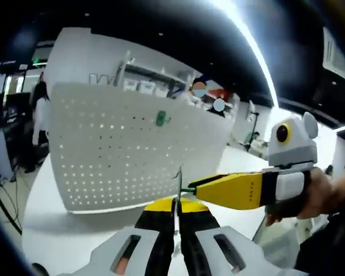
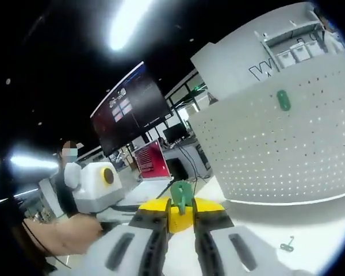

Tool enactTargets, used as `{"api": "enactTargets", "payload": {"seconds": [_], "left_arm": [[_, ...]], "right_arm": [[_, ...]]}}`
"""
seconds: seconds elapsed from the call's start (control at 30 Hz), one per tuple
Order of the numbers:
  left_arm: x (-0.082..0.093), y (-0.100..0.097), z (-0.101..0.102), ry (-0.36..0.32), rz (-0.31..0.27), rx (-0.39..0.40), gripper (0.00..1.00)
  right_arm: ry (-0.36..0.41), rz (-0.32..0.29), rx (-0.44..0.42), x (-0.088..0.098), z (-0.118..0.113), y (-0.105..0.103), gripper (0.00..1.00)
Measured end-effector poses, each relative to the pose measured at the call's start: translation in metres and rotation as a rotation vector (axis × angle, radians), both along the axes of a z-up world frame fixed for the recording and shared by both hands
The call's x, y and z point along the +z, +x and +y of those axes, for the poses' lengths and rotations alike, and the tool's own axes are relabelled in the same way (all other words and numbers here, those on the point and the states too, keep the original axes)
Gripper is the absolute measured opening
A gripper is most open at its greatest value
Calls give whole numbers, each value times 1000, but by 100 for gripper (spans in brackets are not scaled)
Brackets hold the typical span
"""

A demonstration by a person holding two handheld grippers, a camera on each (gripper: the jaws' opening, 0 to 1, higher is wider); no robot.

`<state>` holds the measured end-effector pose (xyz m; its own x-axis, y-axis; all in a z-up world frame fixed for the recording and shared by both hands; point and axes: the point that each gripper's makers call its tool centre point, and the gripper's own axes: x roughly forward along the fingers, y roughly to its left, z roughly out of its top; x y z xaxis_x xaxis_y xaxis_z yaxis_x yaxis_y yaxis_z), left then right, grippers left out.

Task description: Insert the hook assembly into the mounting plate slot until the hook locks in place.

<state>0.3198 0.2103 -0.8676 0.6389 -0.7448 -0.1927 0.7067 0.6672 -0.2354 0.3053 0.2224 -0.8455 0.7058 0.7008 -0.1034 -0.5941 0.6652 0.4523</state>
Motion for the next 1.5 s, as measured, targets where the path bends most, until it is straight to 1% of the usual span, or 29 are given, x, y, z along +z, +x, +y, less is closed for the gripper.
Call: {"api": "enactTargets", "payload": {"seconds": [0.03, 0.13, 0.17, 0.23, 0.33, 0.4, 0.43, 0.47, 0.5, 0.57, 0.63, 0.7, 0.73, 0.77, 0.87, 0.9, 0.93, 0.97, 1.0, 1.07, 1.23, 1.3, 1.4, 1.5], "left_arm": [[1, -1, 0, 1, -4, 1, 1], [4, -2, -2, 5, -23, -1, 1], [3, -2, -2, 27, -38, -1, 1], [4, -1, -1, 45, -51, 2, 1], [7, -2, 1, 46, -70, -6, 1], [7, -2, 2, 43, -62, -7, 1], [5, -2, 3, 54, -57, -6, 1], [3, -2, 3, 67, -58, -5, 1], [1, -2, 3, 74, -57, 0, 1], [-1, -2, 3, 68, -36, 1, 2], [-4, -2, 3, 72, -28, -3, 2], [-4, -2, 3, 96, -46, 1, 3], [-2, -2, 3, 114, -84, 5, 3], [-3, -2, 3, 116, -87, 2, 3], [-2, -2, 7, 94, -78, 0, 5], [-2, -2, 8, 95, -80, 4, 7], [-3, -1, 9, 101, -83, 9, 12], [-6, -1, 10, 111, -75, 16, 20], [-7, -1, 10, 113, -74, 16, 24], [-9, -4, 10, 114, -70, 3, 28], [-14, -5, 14, 136, -61, 1, 46], [-16, -6, 16, 151, -72, -12, 52], [-16, -5, 23, 127, -49, -8, 64], [-12, -4, 28, 117, -59, -5, 71]], "right_arm": [[26, 7, -2, 2, 1, 0, 12], [26, 5, 4, 4, 2, 0, 10], [21, -5, 4, 6, 4, 0, 9], [-8, -16, -6, 4, 5, 0, 6], [22, -13, -22, 5, 2, 3, 2], [22, -15, -20, 5, 3, 2, 1], [-2, -23, -25, 3, 4, 2, 1], [-51, -53, -22, 1, 4, 3, 1], [-38, -39, -27, 0, 5, 2, 0], [-2, 1, -39, -3, 3, 3, 0], [3, 7, -40, -5, 1, 4, 0], [-7, -2, -36, -4, 2, 2, 0], [-22, -17, -30, -2, 3, 2, 0], [-37, -26, -27, -2, 3, 2, 0], [-44, -33, -17, -1, 6, 3, 0], [-41, -31, -22, 0, 6, 5, 0], [-37, -28, -25, 0, 6, 7, 0], [-32, -30, -28, 1, 8, 7, 0], [-31, -31, -28, 1, 8, 8, 0], [-36, -37, -22, 2, 11, 9, 0], [-64, -56, -17, 3, 10, 11, 0], [-67, -52, -23, 1, 9, 13, 0], [-78, -57, -27, 0, 8, 12, 0], [-89, -64, -32, 0, 6, 13, 0]]}}
